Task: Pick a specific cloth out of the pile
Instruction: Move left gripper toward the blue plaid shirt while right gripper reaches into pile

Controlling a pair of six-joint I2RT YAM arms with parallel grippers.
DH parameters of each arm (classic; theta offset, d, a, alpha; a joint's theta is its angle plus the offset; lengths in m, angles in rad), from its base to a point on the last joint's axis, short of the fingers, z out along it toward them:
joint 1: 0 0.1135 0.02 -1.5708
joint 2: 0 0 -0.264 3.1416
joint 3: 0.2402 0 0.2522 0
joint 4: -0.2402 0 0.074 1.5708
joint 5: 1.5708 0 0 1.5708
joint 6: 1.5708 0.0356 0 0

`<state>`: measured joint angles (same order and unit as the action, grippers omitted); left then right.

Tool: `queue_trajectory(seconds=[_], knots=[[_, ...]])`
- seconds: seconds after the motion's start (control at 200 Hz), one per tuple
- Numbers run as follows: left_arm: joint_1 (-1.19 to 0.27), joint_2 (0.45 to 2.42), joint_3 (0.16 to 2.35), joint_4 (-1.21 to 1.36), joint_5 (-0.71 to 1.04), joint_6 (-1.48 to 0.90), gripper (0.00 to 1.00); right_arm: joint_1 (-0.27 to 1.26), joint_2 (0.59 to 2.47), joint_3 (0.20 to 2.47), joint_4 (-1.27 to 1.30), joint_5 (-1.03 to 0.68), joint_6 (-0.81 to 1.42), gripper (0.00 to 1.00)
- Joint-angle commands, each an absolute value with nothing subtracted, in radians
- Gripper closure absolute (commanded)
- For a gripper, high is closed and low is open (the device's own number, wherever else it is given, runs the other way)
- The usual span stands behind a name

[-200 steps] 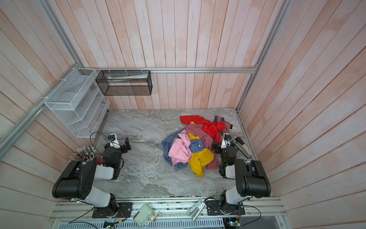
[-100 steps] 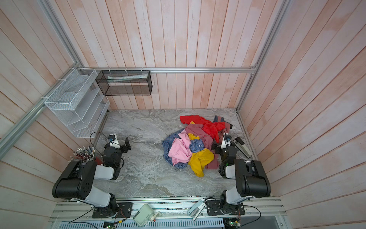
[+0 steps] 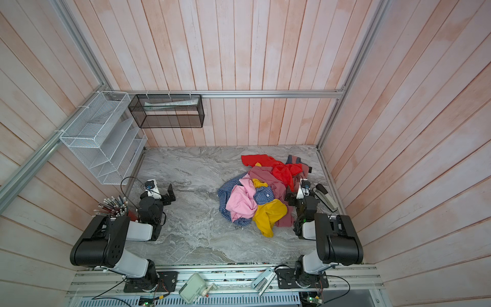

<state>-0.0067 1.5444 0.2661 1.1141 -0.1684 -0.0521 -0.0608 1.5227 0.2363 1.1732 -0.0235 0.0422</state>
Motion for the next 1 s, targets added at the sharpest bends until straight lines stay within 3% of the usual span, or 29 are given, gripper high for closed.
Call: queue_trajectory(seconds=[0.0, 0.125, 0.215, 0.48, 0.67, 0.995], knots=[[-0.006, 1.469, 0.326, 0.992, -0.189, -0.059, 0.0, -0.072, 1.438, 0.284, 1.069, 0.115, 0.112, 0.08], [-0.003, 1.341, 0.508, 0.486, -0.218, -0.165, 0.0, -0.099, 1.28, 0.401, 0.667, 0.118, 0.22, 0.08], [-0.003, 1.302, 0.555, 0.312, -0.2, -0.246, 0.0, -0.1, 1.189, 0.427, 0.545, 0.101, 0.244, 0.08], [-0.005, 1.247, 0.543, 0.244, -0.059, -0.397, 0.0, -0.111, 1.072, 0.594, 0.279, -0.167, 0.3, 0.09], [-0.087, 1.275, 0.598, 0.196, 0.014, -0.362, 0.0, -0.072, 1.139, 0.742, 0.232, -0.37, 0.362, 0.23], [-0.159, 1.328, 0.624, 0.194, 0.049, -0.364, 0.0, 0.268, 1.329, 1.116, -0.207, -0.136, 0.036, 0.3]])
